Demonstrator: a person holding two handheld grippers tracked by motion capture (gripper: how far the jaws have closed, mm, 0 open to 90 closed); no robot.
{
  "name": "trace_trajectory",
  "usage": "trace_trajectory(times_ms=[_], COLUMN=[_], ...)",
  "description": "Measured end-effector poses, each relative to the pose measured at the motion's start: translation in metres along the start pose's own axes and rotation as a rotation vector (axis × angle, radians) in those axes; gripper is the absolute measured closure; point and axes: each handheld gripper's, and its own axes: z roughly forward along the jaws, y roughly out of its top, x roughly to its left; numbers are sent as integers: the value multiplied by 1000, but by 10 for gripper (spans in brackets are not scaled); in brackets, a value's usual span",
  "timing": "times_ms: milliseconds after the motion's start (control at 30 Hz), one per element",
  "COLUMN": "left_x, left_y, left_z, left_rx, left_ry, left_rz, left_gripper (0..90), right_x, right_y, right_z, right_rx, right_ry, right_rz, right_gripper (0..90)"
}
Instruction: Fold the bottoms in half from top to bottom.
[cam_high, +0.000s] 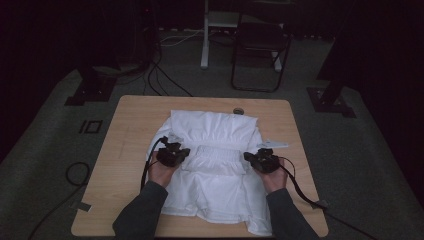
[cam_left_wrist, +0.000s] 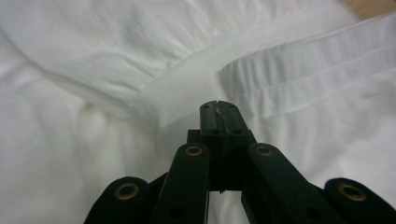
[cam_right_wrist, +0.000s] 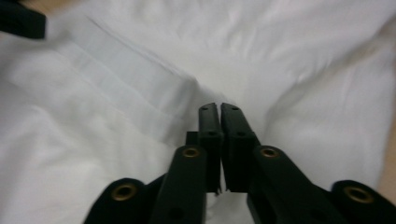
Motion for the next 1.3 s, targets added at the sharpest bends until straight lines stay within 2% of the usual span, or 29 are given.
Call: trace_trajectory(times_ms=[100, 200, 267, 367, 400, 433, 500, 600, 633, 700, 733, 767, 800, 900, 1000, 1067, 1133, 1233, 1300], left_x=[1, -1, -1, -11, -11, -18, -24, -26, -25, -24, -24, -23, -24, -24, -23, -23, -25, -27, -29], left_y=[-4, -14, -16, -24, -24, -31, -42, -52, -53, -54, -54, -54, -54, -56, -57, -57, -59, -60, -63], left_z=[27, 41, 40, 26, 26, 16, 8, 2, 1, 1, 1, 3, 6, 7, 7, 7, 5, 1, -2], left_rx=[77, 99, 92, 62, 62, 47, 56, 61, 56, 55, 55, 63, 74, 73, 71, 72, 76, 90, 106], left_ry=[2, -9, -15, -46, -46, -70, -98, -120, -134, -145, -145, -146, -139, -139, -140, -134, -126, -125, -131], left_rz=[-3, 1, 0, 40, 40, 67, 122, 162, 164, 177, 177, 173, 179, 175, 169, 173, 184, 196, 216], left_gripper=[897, 892, 892, 883, 879, 873, 863, 849, 840, 832, 830, 830, 830, 831, 828, 827, 827, 824, 812], right_x=[-3, -5, -5, 0, 0, 4, 7, 11, 11, 6, 6, -2, -4, -13, -14, -11, -5, 2, 6], right_y=[-6, -12, -14, -18, -18, -22, -26, -32, -32, -31, -31, -26, -24, -17, -16, -17, -19, -23, -27], right_z=[27, 46, 44, 34, 34, 24, 16, 5, 0, -5, -5, -5, -4, 15, 38, 44, 41, 26, 11], right_rx=[94, 159, 143, 97, 97, 65, 45, 50, 45, 31, 31, 13, 12, 41, 111, 111, 88, 38, -4], right_ry=[-21, -32, -14, 64, 64, 110, 159, 193, 181, 123, 123, 83, 63, 43, 29, 64, 108, 179, 260], right_rz=[9, 37, 43, 13, 13, 1, -21, -91, -103, -84, -84, -35, -21, 15, 11, 6, -9, -65, -99], right_gripper=[892, 894, 877, 838, 838, 827, 821, 792, 786, 783, 783, 783, 780, 789, 798, 801, 800, 786, 771])
